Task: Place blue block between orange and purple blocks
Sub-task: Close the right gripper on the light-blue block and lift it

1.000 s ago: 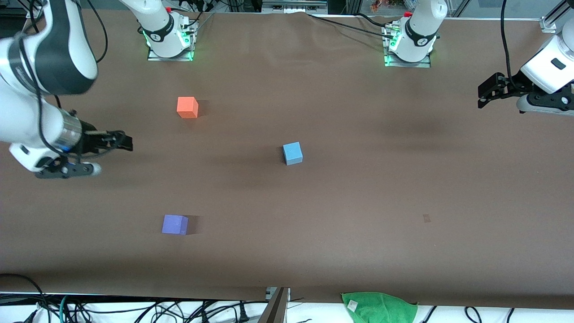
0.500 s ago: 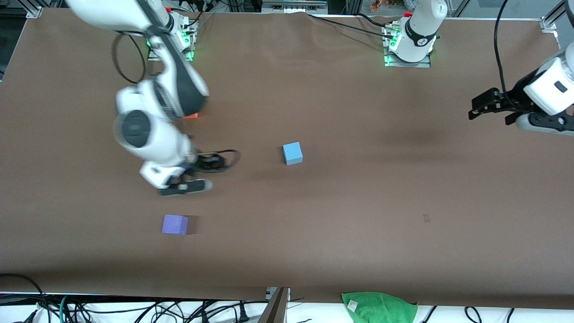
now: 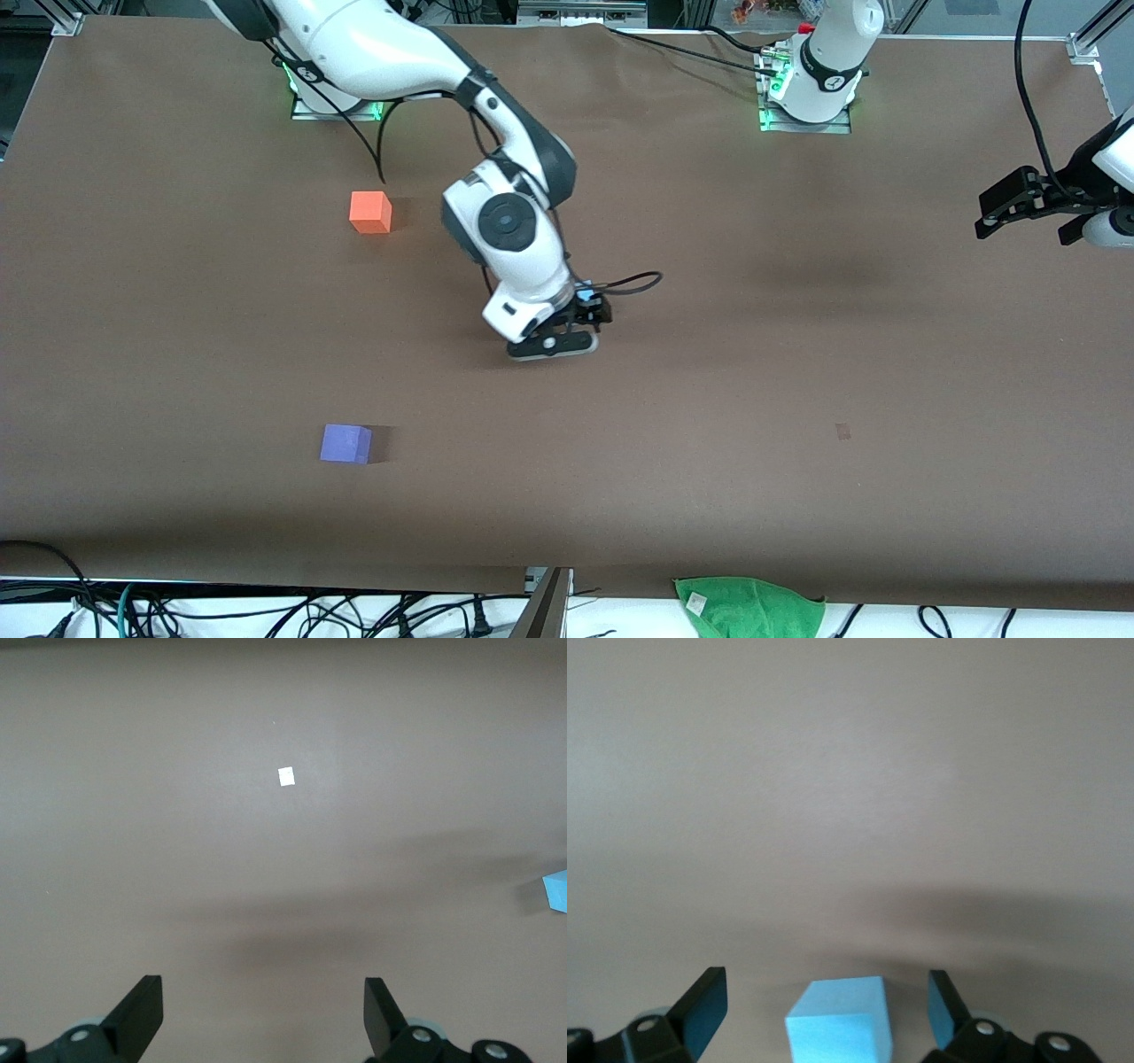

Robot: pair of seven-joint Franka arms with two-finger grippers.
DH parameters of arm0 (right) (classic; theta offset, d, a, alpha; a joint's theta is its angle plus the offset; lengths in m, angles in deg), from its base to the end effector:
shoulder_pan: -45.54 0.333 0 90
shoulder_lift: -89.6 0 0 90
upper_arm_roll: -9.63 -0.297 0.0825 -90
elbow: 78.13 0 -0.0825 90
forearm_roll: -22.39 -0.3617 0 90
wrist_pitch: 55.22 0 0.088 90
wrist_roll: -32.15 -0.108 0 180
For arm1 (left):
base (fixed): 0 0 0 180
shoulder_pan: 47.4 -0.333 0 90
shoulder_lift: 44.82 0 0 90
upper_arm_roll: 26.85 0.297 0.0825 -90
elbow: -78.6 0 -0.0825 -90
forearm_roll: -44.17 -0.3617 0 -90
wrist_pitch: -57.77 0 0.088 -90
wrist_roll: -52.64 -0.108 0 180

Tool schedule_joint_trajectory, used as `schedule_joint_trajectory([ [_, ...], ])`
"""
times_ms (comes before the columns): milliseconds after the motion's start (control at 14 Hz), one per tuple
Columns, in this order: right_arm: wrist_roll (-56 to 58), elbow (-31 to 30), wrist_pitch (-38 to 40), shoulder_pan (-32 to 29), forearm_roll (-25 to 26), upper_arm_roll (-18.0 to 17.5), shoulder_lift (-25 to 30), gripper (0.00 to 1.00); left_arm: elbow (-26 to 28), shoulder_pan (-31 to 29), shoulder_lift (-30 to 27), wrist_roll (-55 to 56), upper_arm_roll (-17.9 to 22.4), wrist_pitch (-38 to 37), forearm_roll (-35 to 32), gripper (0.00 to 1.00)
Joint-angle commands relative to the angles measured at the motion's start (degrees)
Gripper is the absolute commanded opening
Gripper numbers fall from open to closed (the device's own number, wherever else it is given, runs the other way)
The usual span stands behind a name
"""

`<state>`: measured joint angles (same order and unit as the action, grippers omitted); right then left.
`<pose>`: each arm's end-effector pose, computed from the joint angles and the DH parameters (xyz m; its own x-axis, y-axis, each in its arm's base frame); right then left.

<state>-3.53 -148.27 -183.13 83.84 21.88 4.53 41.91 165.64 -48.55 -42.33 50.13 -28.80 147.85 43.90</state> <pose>0.5494 0.4946 0.2867 0.9912 0.0862 0.1002 0.1018 -0.9814 -0.1626 0.5453 -0.0067 0.6045 0.9983 -0.0577 0.0095 -0.0577 -0.9983 -0.0037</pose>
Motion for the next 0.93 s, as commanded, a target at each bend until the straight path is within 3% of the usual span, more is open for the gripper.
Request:
schedule_joint_trajectory([
  [0, -0.44, -0.77, -0.23, 0.98, 2.97, 0.88, -0.92, 1.00, -2.23, 0.80, 2.16, 0.93, -0.95, -1.31, -1.84, 1.00],
  [357, -0.26, -5.61, -0.06, 2.92, 3.51, 0.71, -1.01, 1.00, -2.40, 0.19, 2.08, 0.85, -0.86, -2.37, 1.05, 1.00],
  [857, -0.96, -7.64, -0.58, 4.24, 2.98, 0.53, -0.74, 1.00, -2.40, 0.10, 2.08, 0.76, -0.86, -2.45, 1.15, 1.00],
])
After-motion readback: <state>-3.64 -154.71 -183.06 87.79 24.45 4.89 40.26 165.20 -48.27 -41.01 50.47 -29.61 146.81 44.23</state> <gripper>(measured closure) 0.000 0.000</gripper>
